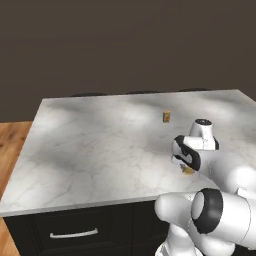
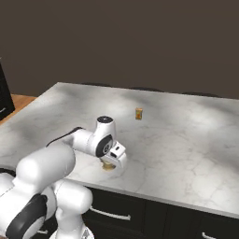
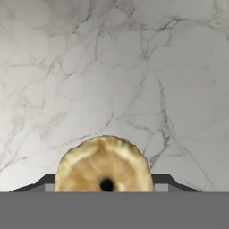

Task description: Pick the candle and candle from the dining table and place them in the open cabinet. Close the cabinet after placing the objects.

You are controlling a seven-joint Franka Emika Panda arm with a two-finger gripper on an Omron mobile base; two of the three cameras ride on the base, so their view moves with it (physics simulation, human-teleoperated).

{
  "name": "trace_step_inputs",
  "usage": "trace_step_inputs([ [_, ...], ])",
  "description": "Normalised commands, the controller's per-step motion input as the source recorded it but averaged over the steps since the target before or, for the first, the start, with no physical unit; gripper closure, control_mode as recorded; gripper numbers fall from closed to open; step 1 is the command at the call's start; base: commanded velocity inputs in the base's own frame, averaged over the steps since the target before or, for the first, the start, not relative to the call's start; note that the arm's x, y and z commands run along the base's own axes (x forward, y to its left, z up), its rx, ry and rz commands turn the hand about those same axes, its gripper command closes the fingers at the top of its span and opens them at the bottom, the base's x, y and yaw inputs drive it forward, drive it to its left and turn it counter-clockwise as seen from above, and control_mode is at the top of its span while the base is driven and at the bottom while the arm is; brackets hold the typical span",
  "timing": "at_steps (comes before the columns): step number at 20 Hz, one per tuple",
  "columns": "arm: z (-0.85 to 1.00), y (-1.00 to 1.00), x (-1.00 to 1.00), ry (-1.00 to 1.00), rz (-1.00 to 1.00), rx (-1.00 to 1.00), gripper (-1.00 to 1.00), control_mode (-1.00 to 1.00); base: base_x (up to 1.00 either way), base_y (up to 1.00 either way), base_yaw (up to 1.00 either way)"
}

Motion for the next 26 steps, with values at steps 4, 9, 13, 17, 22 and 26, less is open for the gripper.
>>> trace_step_inputs([
  [4,0.26,0.00,-0.41,-0.07,-0.09,-0.05,1.00,-1.00,0.00,0.00,0.00],
  [9,0.28,0.01,-0.37,-0.18,-0.07,-0.08,1.00,-1.00,0.00,0.00,0.00],
  [13,0.28,0.15,-0.28,-0.30,-0.03,-0.10,1.00,-1.00,0.00,0.00,0.00],
  [17,0.36,0.20,-0.32,-0.32,-0.02,-0.07,1.00,-1.00,0.00,0.00,0.00],
  [22,0.46,0.05,-0.30,-0.06,0.00,0.00,1.00,-1.00,0.00,0.00,0.00],
  [26,0.54,0.00,-0.30,0.09,0.07,0.00,1.00,-1.00,0.00,0.00,0.00],
])
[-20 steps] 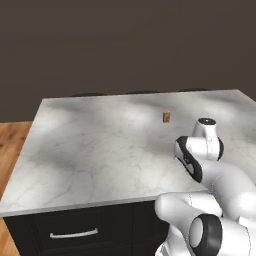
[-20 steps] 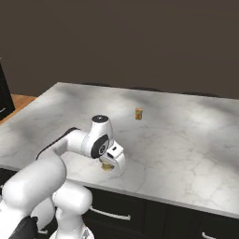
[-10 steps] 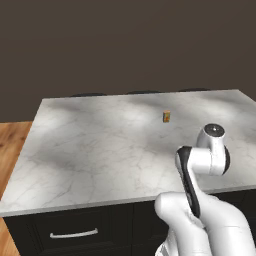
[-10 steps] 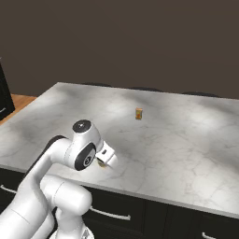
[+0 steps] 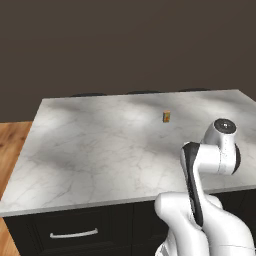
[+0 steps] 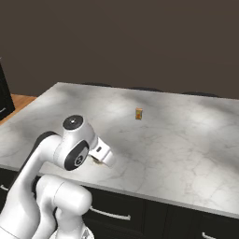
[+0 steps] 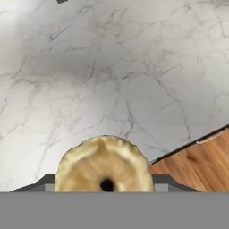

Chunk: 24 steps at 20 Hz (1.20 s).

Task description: Pick the candle and candle from the dining table and place them in the open cabinet. Close the cabinet after placing the objects.

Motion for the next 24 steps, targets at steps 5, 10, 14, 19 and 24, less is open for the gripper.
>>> trace_step_inputs([
  [5,0.20,0.13,-0.35,0.12,0.08,0.00,1.00,-1.00,0.00,0.00,0.00],
  [10,0.14,0.26,-0.33,0.01,0.07,0.00,1.00,-1.00,0.00,0.00,0.00],
  [14,0.00,0.25,-0.05,-0.02,0.13,-0.02,1.00,-1.00,0.00,0.00,0.00],
  [19,-0.05,0.08,-0.01,-0.09,0.13,-0.01,1.00,-1.00,0.00,0.00,0.00],
  [24,0.17,0.00,-0.14,-0.06,0.09,0.00,1.00,-1.00,0.00,0.00,0.00],
])
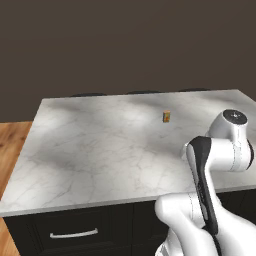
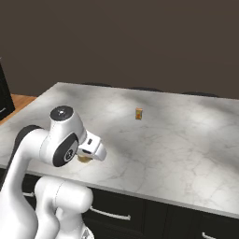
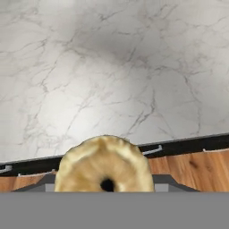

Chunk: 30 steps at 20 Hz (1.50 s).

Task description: Pick the candle and candle from the dining table and place them in the open cabinet. Close the cabinet after placing the objects.

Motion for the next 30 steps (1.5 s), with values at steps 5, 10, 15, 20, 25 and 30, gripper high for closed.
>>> trace_step_inputs([
  [5,0.21,0.00,-0.19,-0.01,0.07,0.00,1.00,-1.00,0.00,0.00,0.00],
  [10,0.13,0.00,-0.23,-0.01,0.05,0.00,1.00,-1.00,0.00,0.00,0.00],
  [15,0.00,0.00,0.00,0.00,0.00,0.00,1.00,1.00,-0.45,0.00,0.05],
  [20,0.00,0.00,0.00,0.00,0.00,0.00,1.00,1.00,-0.41,0.00,0.01],
  [25,0.00,0.00,0.00,0.00,0.00,0.00,1.00,1.00,-0.35,0.00,-0.08],
  [30,0.00,0.00,0.00,0.00,0.00,0.00,1.00,1.00,-0.38,0.00,-0.33],
])
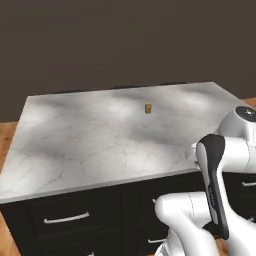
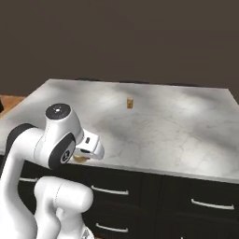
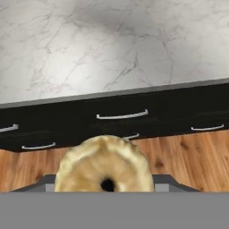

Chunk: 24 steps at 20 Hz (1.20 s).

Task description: Pick the candle and candle from the dining table and place them in the open cabinet. Close the cabinet after placing the objects.

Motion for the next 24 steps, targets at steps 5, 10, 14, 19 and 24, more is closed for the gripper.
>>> trace_step_inputs([
  [5,0.00,0.00,0.00,0.00,0.00,0.00,1.00,1.00,-0.30,0.00,-0.43],
  [10,0.00,0.00,0.00,0.00,0.00,0.00,1.00,1.00,-0.16,0.00,-0.44],
  [14,0.00,0.00,0.00,0.00,0.00,0.00,1.00,1.00,-0.11,0.00,-0.42],
  [19,0.00,0.00,0.00,0.00,0.00,0.00,1.00,1.00,-0.10,-0.01,-0.38],
  [24,0.00,0.00,0.00,0.00,0.00,0.00,1.00,1.00,-0.08,-0.15,-0.39],
])
